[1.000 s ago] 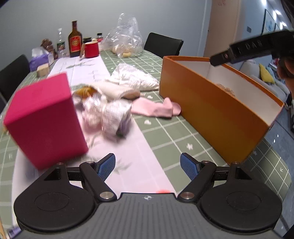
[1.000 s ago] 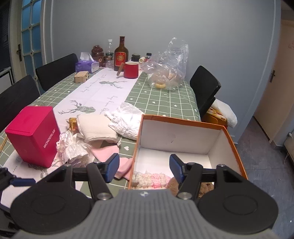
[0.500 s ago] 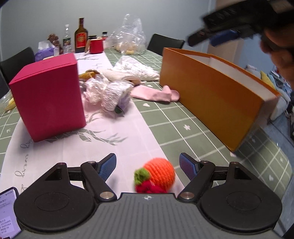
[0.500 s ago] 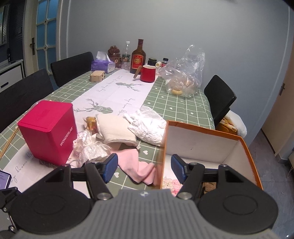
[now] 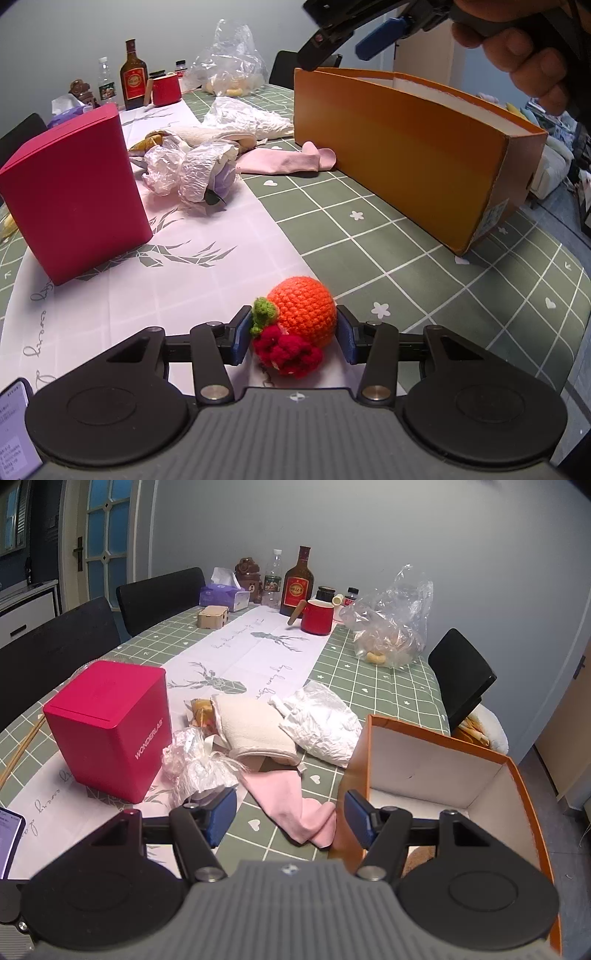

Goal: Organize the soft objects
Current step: 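Grasp the foil bundle in clear plastic with the right tool while the left tool holds the strawberry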

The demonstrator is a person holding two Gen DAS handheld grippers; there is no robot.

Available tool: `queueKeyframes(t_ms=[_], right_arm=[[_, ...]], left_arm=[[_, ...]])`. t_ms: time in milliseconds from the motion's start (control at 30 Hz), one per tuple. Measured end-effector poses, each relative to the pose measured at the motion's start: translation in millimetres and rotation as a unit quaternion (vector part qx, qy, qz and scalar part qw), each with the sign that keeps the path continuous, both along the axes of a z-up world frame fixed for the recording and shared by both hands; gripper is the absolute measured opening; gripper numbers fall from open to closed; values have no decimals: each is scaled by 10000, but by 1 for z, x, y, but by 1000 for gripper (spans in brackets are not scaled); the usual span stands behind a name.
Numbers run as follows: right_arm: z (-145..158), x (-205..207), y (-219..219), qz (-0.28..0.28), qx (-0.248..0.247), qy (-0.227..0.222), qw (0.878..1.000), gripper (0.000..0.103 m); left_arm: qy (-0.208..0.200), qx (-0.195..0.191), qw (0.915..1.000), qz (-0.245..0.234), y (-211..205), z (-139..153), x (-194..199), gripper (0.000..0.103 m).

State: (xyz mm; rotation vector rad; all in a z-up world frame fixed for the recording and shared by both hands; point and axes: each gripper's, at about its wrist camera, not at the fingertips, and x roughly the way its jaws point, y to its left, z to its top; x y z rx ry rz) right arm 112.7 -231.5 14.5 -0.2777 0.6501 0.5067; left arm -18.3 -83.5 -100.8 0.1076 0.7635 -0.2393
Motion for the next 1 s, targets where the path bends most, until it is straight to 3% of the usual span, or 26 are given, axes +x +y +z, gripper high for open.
queueKeyframes(t_ms=[167,300,400,700,1000], right_arm=[[-6,1,9,79,-79,41,9999,64],[-9,4,16,154,-72,59,9998,64],[-16,10,26,235,-91,116,9996,64],[-45,31,69,452,-336,-41,9984,64],[-57,63,96,697,162,141,9973,64]], left_arm=[[153,135,9997,-115,17,16,17,53],[176,687,9969,-335,35,35,27,53],[245,845,9955,-365,53,45,34,53],[206,184,9996,-53,89,55,59,53],[242,-89,9996,-118,103,57,60,53]])
